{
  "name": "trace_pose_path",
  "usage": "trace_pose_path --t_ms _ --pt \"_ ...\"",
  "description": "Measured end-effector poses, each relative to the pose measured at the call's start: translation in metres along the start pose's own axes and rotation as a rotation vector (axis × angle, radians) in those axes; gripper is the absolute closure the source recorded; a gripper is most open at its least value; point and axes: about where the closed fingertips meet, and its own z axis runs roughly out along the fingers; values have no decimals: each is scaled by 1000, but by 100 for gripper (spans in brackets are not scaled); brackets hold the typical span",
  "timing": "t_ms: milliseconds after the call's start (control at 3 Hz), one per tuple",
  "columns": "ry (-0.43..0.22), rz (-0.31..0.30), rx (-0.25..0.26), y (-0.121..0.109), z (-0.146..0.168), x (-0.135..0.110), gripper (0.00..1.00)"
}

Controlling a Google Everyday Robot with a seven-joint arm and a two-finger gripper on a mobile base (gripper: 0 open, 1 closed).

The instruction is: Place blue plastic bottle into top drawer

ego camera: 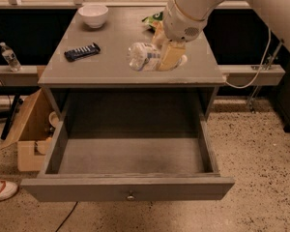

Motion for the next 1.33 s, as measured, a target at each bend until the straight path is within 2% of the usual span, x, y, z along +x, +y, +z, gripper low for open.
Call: trace_pose_path --t_ms 333,667,1000,1333 --pt "17 23 -23 10 4 -4 100" --pt "59 99 -127 52 4 -21 100" --pt "120 224 -240 90 12 -31 100" --pt "180 416 -331 125 51 -34 100"
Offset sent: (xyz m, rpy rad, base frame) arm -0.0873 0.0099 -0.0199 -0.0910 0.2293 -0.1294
